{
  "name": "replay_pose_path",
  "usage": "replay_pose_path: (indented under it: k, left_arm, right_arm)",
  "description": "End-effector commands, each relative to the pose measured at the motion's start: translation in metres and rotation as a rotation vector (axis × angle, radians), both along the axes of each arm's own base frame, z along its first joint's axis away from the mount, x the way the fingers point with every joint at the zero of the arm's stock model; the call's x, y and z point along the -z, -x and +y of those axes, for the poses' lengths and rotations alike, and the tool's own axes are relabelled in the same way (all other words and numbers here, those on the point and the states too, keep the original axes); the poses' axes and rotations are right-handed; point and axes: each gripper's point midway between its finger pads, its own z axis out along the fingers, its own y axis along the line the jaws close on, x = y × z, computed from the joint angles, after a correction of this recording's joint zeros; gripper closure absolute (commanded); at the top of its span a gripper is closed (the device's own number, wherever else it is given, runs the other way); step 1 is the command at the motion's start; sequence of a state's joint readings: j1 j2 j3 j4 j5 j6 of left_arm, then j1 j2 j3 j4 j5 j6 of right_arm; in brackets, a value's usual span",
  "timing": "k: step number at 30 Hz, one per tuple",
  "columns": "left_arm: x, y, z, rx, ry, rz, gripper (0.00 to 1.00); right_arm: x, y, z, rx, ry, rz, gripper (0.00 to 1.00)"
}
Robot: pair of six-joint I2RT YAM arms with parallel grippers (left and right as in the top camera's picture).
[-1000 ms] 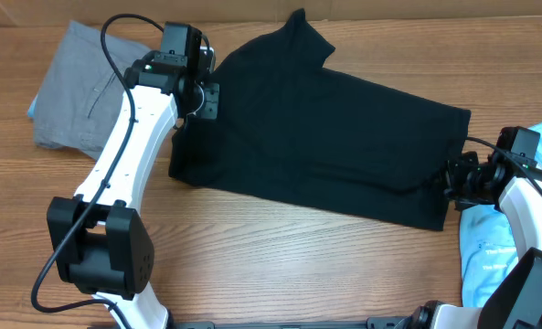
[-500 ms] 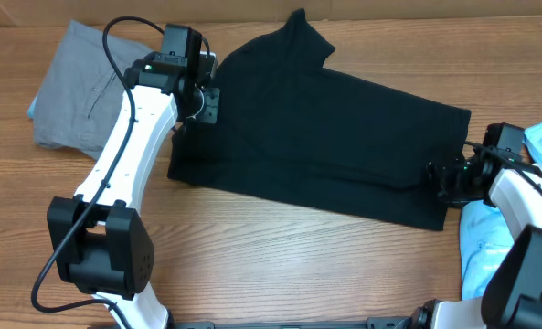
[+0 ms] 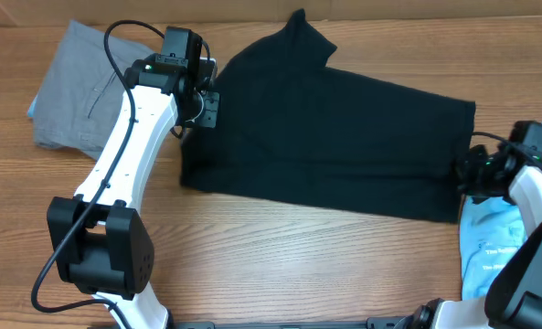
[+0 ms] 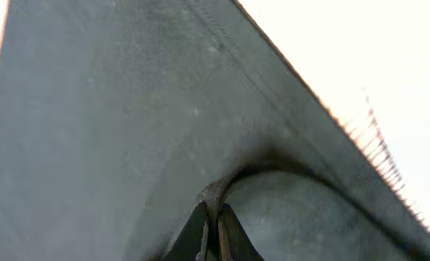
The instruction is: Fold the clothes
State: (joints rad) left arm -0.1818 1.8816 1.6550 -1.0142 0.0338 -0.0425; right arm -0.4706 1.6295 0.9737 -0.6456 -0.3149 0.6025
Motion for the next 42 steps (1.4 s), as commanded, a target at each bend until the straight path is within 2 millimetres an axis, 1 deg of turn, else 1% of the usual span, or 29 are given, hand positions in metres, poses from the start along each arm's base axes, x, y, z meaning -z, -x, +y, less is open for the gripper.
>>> replay_pose_path:
  k: [1, 3, 6, 12, 13, 15, 16, 17, 19, 22, 26, 29, 33, 36, 37, 39, 40, 42]
  left_arm:
    - [0.006, -0.001, 0.0, 0.024, 0.0, 0.011, 0.32]
    - [0.012, -0.002, -0.001, 0.032, 0.001, 0.02, 0.27]
    - [0.029, -0.003, -0.007, 0.056, 0.017, 0.057, 0.27]
    - [0.078, -0.007, -0.041, 0.122, 0.19, 0.154, 0.29]
    - [0.084, -0.008, -0.044, 0.126, 0.207, 0.163, 0.31]
    - [0.096, -0.008, -0.048, 0.128, 0.224, 0.184, 0.4]
    - [0.101, -0.008, -0.048, 0.124, 0.227, 0.193, 0.43]
    - [0.104, -0.008, -0.048, 0.116, 0.228, 0.199, 0.43]
    - [0.107, -0.009, -0.049, 0.117, 0.228, 0.2, 0.43]
    - [0.108, -0.01, -0.05, 0.123, 0.223, 0.195, 0.48]
    - [0.11, -0.017, -0.052, 0.127, 0.222, 0.166, 0.47]
    - [0.112, -0.018, -0.054, 0.131, 0.224, 0.167, 0.55]
    - [0.114, -0.014, -0.06, 0.146, 0.221, 0.175, 0.54]
    - [0.114, -0.013, -0.065, 0.157, 0.221, 0.176, 0.71]
    - [0.114, -0.013, -0.066, 0.157, 0.221, 0.176, 0.74]
    - [0.114, -0.011, -0.066, 0.157, 0.221, 0.184, 0.78]
    - [0.114, -0.009, -0.065, 0.156, 0.219, 0.191, 0.82]
    - [0.115, -0.007, -0.064, 0.155, 0.214, 0.202, 0.96]
  right_arm:
    - [-0.017, -0.008, -0.003, 0.02, -0.005, -0.049, 0.96]
    - [-0.016, -0.008, -0.001, 0.014, -0.007, -0.045, 0.95]
    - [-0.016, -0.007, 0.002, 0.006, -0.01, -0.039, 0.96]
    - [-0.015, -0.005, 0.003, 0.006, -0.014, -0.03, 0.96]
    - [-0.015, -0.005, 0.003, 0.006, -0.014, -0.03, 0.96]
    - [-0.015, -0.005, 0.003, 0.003, -0.012, -0.031, 0.96]
    - [-0.015, -0.005, 0.003, 0.003, -0.012, -0.03, 0.96]
    - [-0.015, -0.005, 0.003, 0.003, -0.012, -0.03, 0.95]
    - [-0.014, -0.005, 0.003, 0.003, -0.011, -0.03, 0.96]
    - [-0.015, -0.006, 0.003, 0.003, -0.011, -0.032, 0.96]
    - [-0.015, -0.006, 0.003, 0.003, -0.011, -0.031, 0.96]
    - [-0.015, -0.006, 0.003, 0.003, -0.011, -0.032, 0.96]
    - [-0.015, -0.006, 0.003, 0.003, -0.011, -0.031, 0.96]
    - [-0.015, -0.006, 0.003, 0.003, -0.011, -0.031, 0.96]
    - [-0.015, -0.006, 0.003, 0.003, -0.011, -0.031, 0.96]
    - [-0.015, -0.006, 0.003, 0.003, -0.011, -0.031, 0.96]
    - [-0.015, -0.006, 0.003, 0.003, -0.011, -0.031, 0.96]
    - [-0.015, -0.006, 0.003, 0.003, -0.011, -0.031, 0.96]
